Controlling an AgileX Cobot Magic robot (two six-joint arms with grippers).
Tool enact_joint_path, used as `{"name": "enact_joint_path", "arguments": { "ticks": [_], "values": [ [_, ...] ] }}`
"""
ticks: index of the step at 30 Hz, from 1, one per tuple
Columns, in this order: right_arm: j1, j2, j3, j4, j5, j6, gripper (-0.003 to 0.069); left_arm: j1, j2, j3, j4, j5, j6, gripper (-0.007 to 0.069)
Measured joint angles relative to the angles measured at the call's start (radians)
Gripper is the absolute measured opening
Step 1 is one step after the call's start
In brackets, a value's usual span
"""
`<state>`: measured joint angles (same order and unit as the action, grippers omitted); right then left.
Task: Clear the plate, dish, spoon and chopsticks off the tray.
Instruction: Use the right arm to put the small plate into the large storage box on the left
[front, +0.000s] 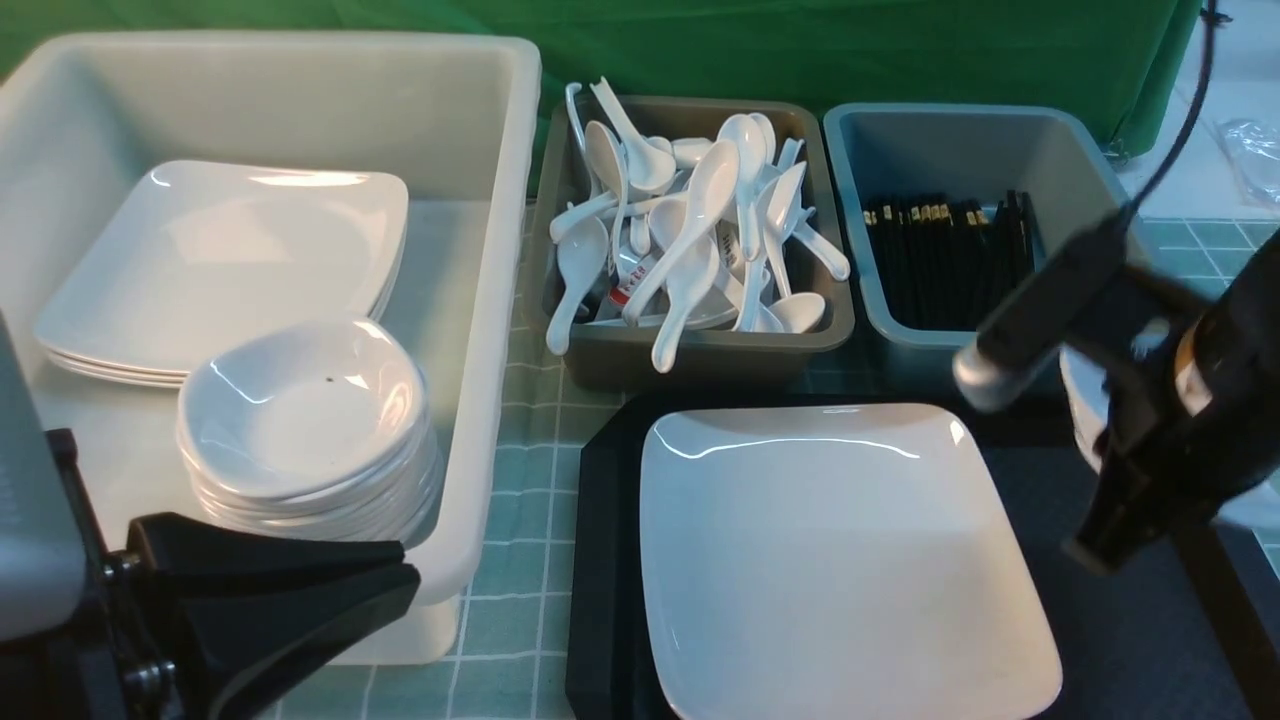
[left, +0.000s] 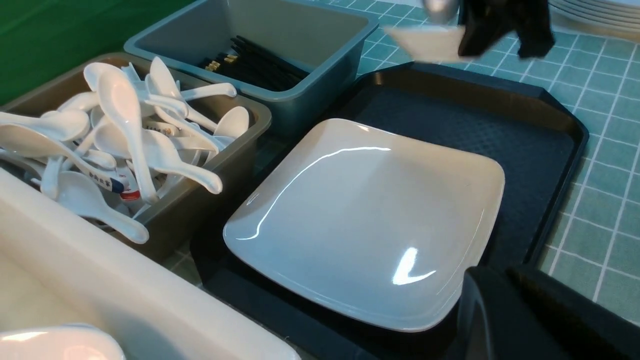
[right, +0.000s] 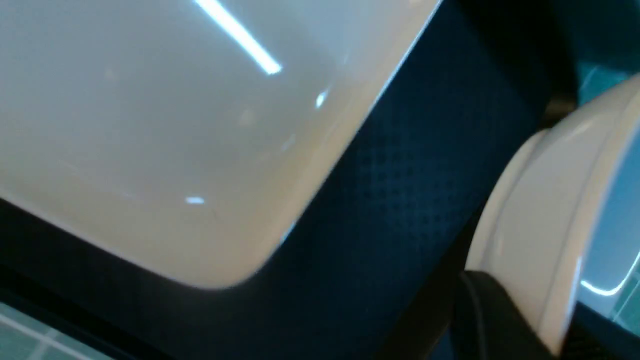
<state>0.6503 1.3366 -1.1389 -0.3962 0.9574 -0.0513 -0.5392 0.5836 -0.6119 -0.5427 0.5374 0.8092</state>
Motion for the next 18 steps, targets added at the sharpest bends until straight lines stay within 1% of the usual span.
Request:
{"name": "enact_joint_path", "arguments": {
  "ticks": [3, 5, 6, 7, 8, 9, 10, 11, 14, 15, 17, 18],
  "values": [
    [0.116, -0.025, -0.107, 0.001, 0.014, 0.03, 0.006, 0.0, -0.033, 0.0, 0.059, -0.007, -0.079, 0.0013],
    [0.189, -0.017, -0.191, 0.002, 0.003, 0.034, 0.006, 0.0, -0.08, 0.0, 0.166, -0.007, -0.182, 0.0013],
    [0.222, -0.008, -0.227, 0.005, -0.011, 0.034, 0.006, 0.0, -0.1, 0.0, 0.212, -0.002, -0.25, 0.0013],
    [0.276, 0.018, -0.289, 0.009, -0.029, 0.022, 0.006, 0.0, -0.158, 0.0, 0.332, 0.023, -0.404, 0.0013],
    [0.283, 0.023, -0.298, 0.009, -0.032, 0.018, 0.006, 0.0, -0.166, 0.0, 0.368, 0.033, -0.425, 0.0013],
    [0.316, 0.043, -0.333, 0.01, -0.051, 0.003, 0.006, 0.0, -0.198, 0.0, 0.423, 0.053, -0.502, 0.0013],
    [0.365, 0.108, -0.41, 0.011, -0.077, -0.026, 0.006, 0.0, -0.267, -0.004, 0.571, 0.132, -0.643, 0.0013],
    [0.388, 0.148, -0.46, 0.011, -0.095, -0.051, 0.006, 0.0, -0.321, -0.012, 0.651, 0.191, -0.729, 0.0013],
    [0.436, 0.275, -0.579, 0.019, -0.126, -0.129, 0.006, 0.0, -0.441, -0.038, 0.763, 0.284, -0.843, 0.0013],
    [0.439, 0.285, -0.587, 0.022, -0.128, -0.135, 0.006, 0.0, -0.441, -0.038, 0.763, 0.289, -0.848, 0.0013],
    [0.46, 0.41, -0.692, 0.064, -0.16, -0.21, 0.006, 0.0, -0.53, -0.063, 0.797, 0.344, -0.882, 0.0013],
    [0.462, 0.429, -0.707, 0.067, -0.162, -0.221, 0.006, 0.0, -0.535, -0.063, 0.796, 0.347, -0.882, 0.0013]
  ]
}}
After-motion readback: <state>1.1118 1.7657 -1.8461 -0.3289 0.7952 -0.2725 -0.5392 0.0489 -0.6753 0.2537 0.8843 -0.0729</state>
